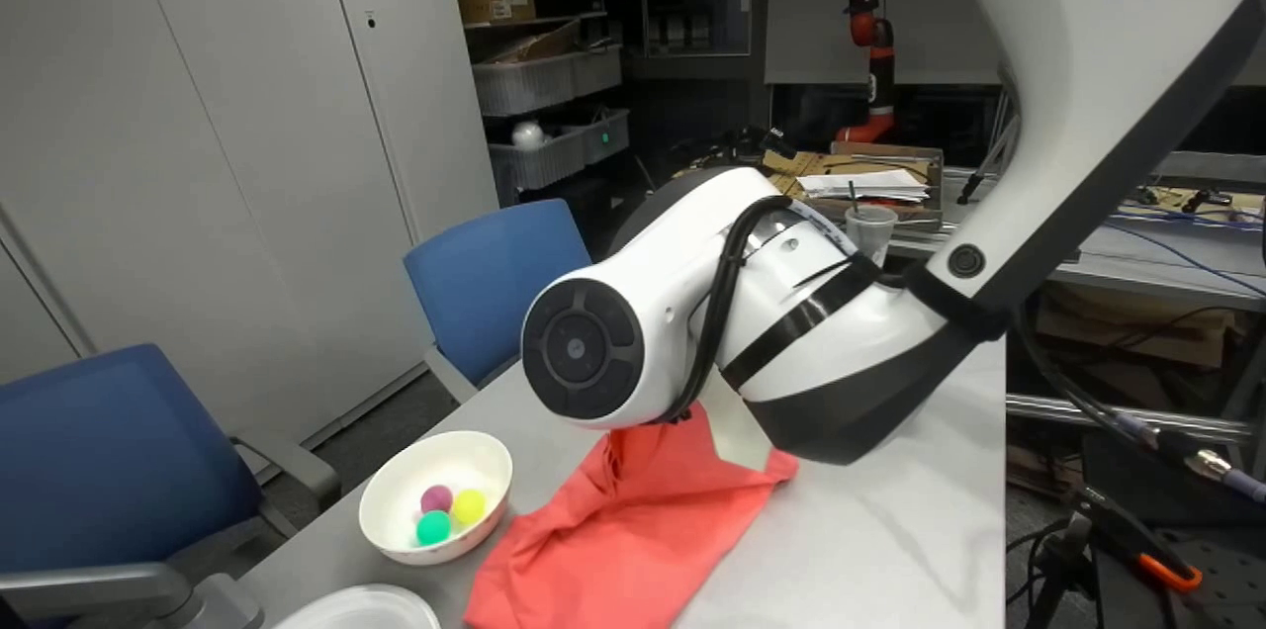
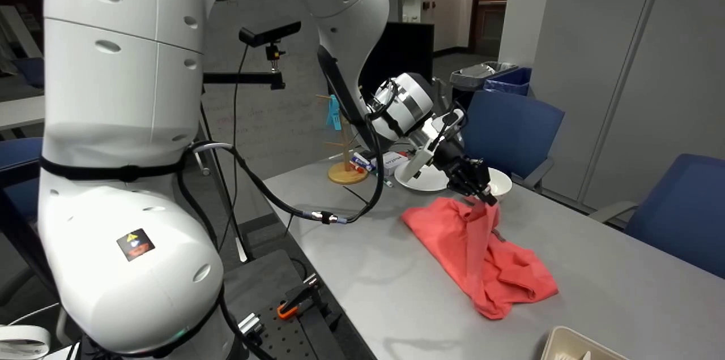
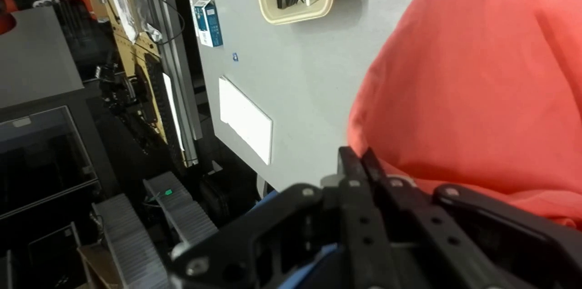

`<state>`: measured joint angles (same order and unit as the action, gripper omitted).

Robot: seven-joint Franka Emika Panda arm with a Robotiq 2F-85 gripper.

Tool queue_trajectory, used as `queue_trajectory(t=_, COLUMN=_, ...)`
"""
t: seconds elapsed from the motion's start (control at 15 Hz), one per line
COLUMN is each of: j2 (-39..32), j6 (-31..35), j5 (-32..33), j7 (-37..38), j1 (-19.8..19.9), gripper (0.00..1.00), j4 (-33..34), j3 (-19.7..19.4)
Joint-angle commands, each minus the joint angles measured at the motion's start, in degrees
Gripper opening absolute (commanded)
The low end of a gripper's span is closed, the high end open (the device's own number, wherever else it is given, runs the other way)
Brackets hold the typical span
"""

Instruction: Fold the right sleeve and then the left sleeve of the sweatshirt, fold the sweatshirt in half from bottom to top

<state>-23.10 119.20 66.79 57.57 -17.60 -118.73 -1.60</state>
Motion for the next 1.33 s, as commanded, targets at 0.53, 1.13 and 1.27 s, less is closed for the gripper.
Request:
queue_trajectory(t=0.53, j2=-12.4, j6=-10.0, j5=9.6, j7=6.9, j1=6.9, gripper=0.28, j4=17.4, j3=1.1)
queue_trajectory(t=1.13, j2=-14.4, j6=-14.5, j5=11.1, j7=7.5, j1=5.9, gripper=0.89, j4=20.1, j3=0.7)
queue_trajectory(t=1.27, j2=-12.0, j6=-16.7, j5=11.9, j7=8.1, j1=5.5, gripper=1.0, j4=18.4, j3=0.7)
